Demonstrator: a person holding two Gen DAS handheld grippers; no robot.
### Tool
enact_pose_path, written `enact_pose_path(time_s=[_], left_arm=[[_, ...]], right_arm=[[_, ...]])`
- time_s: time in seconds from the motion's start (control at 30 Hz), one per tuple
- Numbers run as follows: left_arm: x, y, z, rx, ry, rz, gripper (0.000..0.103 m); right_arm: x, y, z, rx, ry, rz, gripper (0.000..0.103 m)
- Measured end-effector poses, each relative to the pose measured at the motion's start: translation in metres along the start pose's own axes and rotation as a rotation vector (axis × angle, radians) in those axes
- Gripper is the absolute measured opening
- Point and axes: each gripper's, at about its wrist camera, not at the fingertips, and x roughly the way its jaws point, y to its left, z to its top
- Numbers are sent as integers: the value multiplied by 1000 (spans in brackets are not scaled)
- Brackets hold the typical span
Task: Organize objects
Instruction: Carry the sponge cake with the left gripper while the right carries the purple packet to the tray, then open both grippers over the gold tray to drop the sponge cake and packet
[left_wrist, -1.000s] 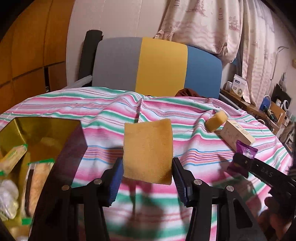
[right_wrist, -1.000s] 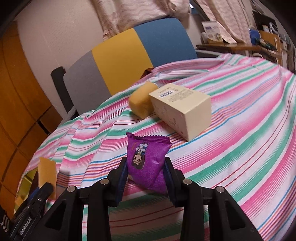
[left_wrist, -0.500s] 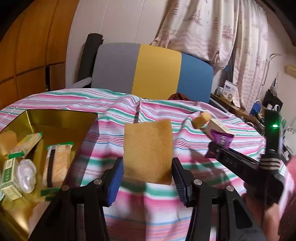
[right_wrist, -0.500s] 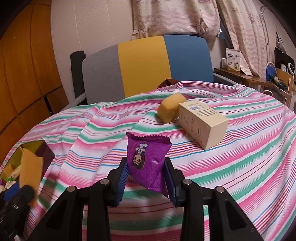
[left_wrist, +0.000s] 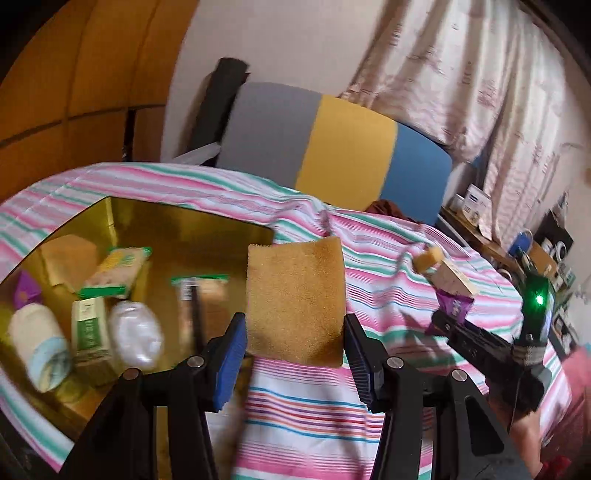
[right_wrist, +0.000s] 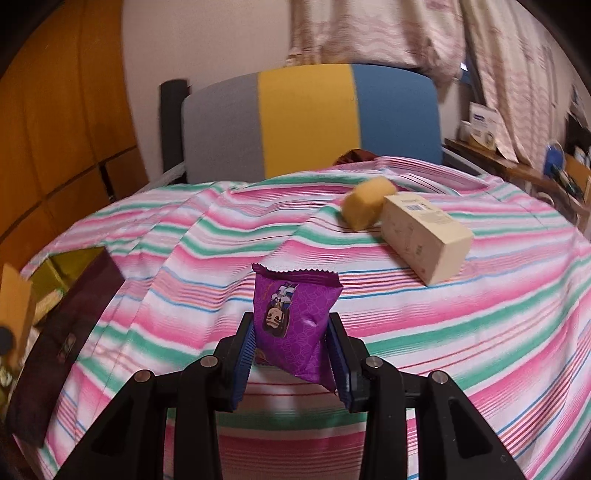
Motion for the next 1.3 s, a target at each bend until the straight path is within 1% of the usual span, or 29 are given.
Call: enact_pose_path(time_s=[0.1, 0.17, 0.27, 0.43, 0.53, 0.63, 0.7, 0.77, 0.83, 0.9, 1.0, 1.07, 1.13, 1.3], left_arm=[[1, 20, 8, -34, 20, 26, 53], [3, 32, 13, -51, 33, 54, 53], [5, 50, 18, -93, 48, 67, 53], [16, 71, 30, -115, 88, 105, 53], [27, 82, 38, -137, 120, 126, 53], [32, 90, 43, -147, 133, 158, 59], [30, 96, 43, -165, 123, 167, 73], [25, 100, 40, -183, 111, 170, 79], [18, 102, 35, -196, 106, 166, 83], [13, 103, 27, -205, 110, 150, 93], [2, 101, 13, -211, 102, 152, 100], [-5, 96, 5, -196, 91, 147, 101], [-12, 93, -1, -170, 76, 157, 102], [-24, 88, -9, -131, 36, 167, 103]], right_arm=[[-3, 17, 0, -51, 10, 26, 37], [-6, 29, -1, -67, 14, 57, 37], [-11, 50, -2, -83, 12, 122, 37], [-24, 92, 1, -139, -3, 216, 37], [-32, 108, 6, -150, -17, 256, 37], [-38, 121, 11, -150, -24, 292, 37], [-40, 129, 12, -151, -24, 312, 37], [-39, 134, 14, -153, -20, 322, 37], [-39, 140, 15, -153, -12, 335, 37], [-36, 144, 14, -153, -1, 346, 37], [-33, 151, 14, -154, 15, 361, 37], [-32, 156, 14, -158, 26, 372, 37], [-30, 161, 15, -165, 35, 381, 37], [-24, 179, 22, -194, 62, 408, 37]])
